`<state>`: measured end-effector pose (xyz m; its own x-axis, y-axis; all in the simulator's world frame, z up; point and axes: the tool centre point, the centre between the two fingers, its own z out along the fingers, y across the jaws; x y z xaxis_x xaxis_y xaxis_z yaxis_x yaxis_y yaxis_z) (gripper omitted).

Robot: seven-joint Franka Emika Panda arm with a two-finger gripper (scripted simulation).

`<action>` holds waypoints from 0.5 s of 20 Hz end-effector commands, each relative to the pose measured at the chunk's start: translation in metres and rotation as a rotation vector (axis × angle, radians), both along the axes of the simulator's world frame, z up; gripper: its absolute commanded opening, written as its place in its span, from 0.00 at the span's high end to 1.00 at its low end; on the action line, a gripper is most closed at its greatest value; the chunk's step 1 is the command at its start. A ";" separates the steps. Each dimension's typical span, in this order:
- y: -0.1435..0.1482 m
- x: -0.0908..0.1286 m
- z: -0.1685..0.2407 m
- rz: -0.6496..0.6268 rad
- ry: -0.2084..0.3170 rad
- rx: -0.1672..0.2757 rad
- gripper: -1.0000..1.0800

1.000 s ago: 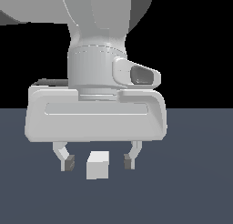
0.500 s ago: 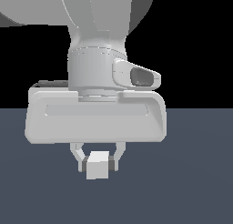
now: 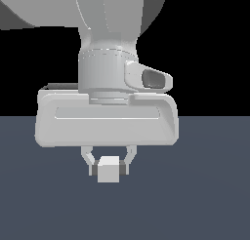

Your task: Plug the charger into the wall socket.

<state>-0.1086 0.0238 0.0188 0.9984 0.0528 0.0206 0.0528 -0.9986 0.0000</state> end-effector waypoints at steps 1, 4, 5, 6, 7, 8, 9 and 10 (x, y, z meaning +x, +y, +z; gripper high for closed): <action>-0.003 0.008 0.006 0.001 -0.001 0.000 1.00; -0.008 0.022 0.016 0.004 -0.001 0.000 1.00; -0.010 0.027 0.020 0.006 -0.001 0.000 1.00; -0.013 0.032 0.024 0.007 -0.001 0.000 1.00; -0.015 0.038 0.028 0.008 -0.001 0.000 1.00; -0.017 0.045 0.033 0.010 -0.001 0.000 1.00; -0.019 0.051 0.038 0.011 -0.001 0.000 1.00; -0.022 0.058 0.042 0.013 -0.001 0.000 1.00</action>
<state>-0.0605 0.0057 0.0537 0.9978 0.0630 0.0215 0.0630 -0.9980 0.0001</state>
